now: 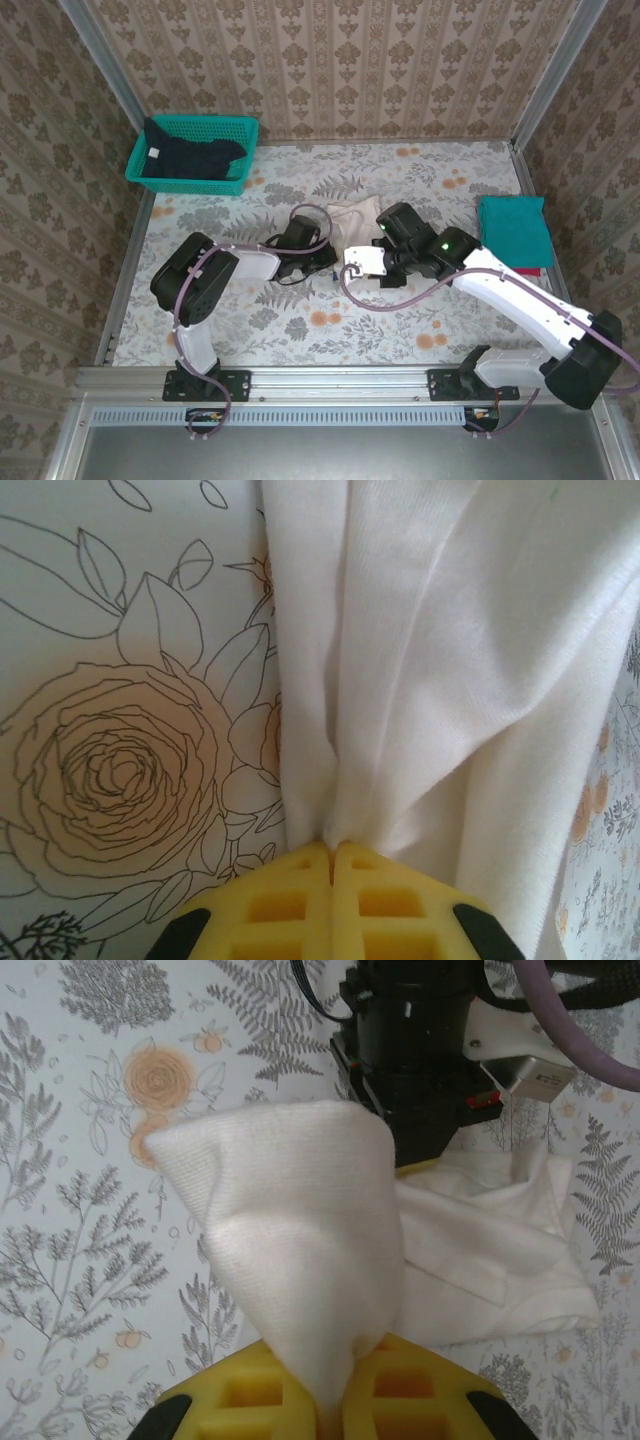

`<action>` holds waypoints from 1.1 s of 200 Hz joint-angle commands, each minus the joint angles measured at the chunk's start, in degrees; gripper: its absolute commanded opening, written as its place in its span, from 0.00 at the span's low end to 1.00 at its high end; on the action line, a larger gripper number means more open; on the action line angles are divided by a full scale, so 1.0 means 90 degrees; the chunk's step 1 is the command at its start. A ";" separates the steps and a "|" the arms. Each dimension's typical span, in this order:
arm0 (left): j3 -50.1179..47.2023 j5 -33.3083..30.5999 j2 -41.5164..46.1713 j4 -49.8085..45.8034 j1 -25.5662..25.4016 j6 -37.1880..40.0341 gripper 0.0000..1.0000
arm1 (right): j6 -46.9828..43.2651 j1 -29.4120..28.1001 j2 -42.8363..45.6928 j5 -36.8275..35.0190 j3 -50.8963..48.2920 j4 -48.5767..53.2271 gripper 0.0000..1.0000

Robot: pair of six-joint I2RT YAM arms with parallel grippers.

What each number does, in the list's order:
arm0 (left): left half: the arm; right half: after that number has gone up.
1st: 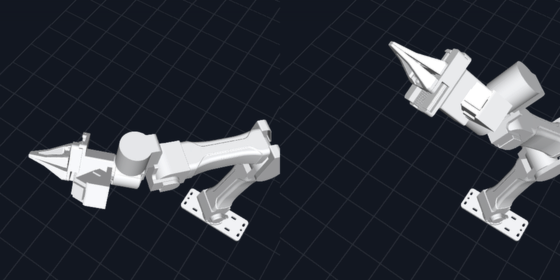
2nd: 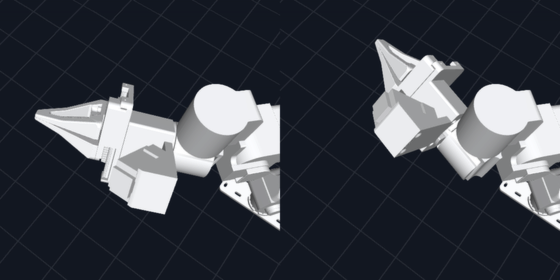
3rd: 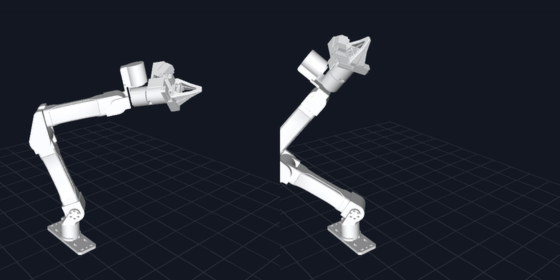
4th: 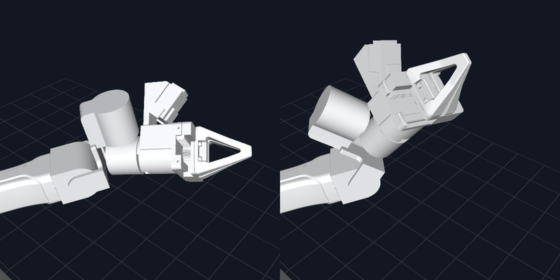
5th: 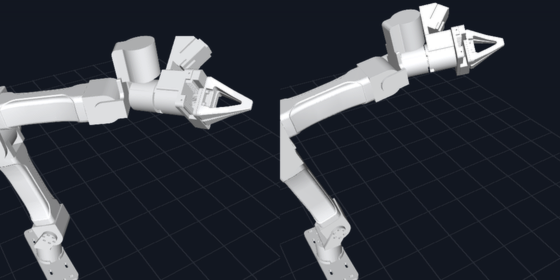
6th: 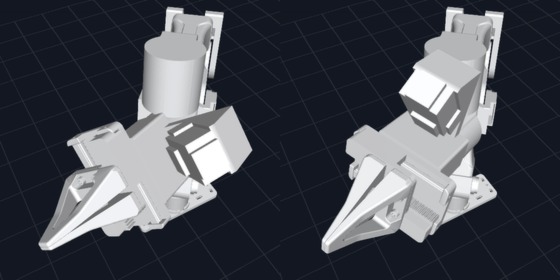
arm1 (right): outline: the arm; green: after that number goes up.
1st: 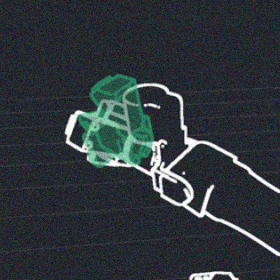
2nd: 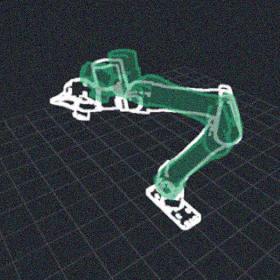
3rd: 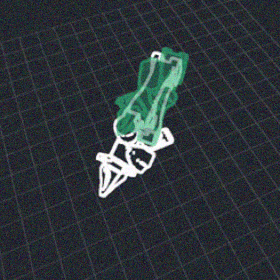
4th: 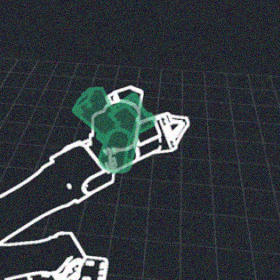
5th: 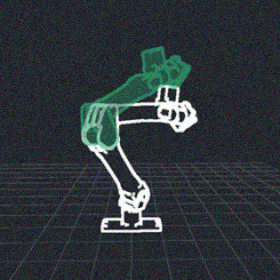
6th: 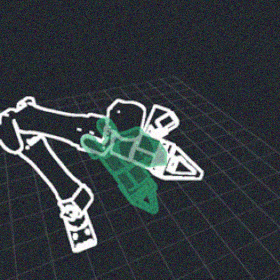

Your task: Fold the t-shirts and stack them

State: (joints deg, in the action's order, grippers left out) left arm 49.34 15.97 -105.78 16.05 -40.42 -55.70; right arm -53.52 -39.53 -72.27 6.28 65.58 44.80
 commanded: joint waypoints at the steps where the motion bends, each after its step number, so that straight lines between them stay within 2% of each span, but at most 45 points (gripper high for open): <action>1: -0.0173 0.0173 -0.0137 -0.0285 0.0043 0.0144 0.00 | -0.0586 0.0251 -0.0629 -0.0285 0.0718 0.0019 0.00; 45: -0.0140 0.0193 -0.0190 -0.0165 0.0165 0.0144 0.00 | -0.0953 0.0450 -0.1790 0.0138 0.1938 0.1064 0.00; 76: -0.0240 0.0213 -0.0152 -0.0129 0.0227 0.0144 0.00 | -0.1104 0.0561 -0.2372 -0.0105 0.2457 0.1274 0.00; 109: -0.0422 0.0208 -0.0108 -0.0067 0.0309 0.0116 0.00 | -0.1091 0.0596 -0.2901 0.0134 0.3178 0.2205 0.00; 188: -0.0406 0.0256 -0.0010 -0.0116 0.0470 0.0297 0.00 | -0.0733 0.0261 -0.2005 0.1526 0.2242 0.3024 0.00; 220: -0.0338 0.0306 -0.0049 -0.0123 0.0469 0.0330 0.00 | -0.0858 0.0347 -0.2227 0.1416 0.2174 0.3005 0.00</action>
State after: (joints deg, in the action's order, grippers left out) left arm 46.59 20.14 -105.62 20.10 -37.01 -54.59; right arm -60.90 -37.30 -91.35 16.47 85.71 68.64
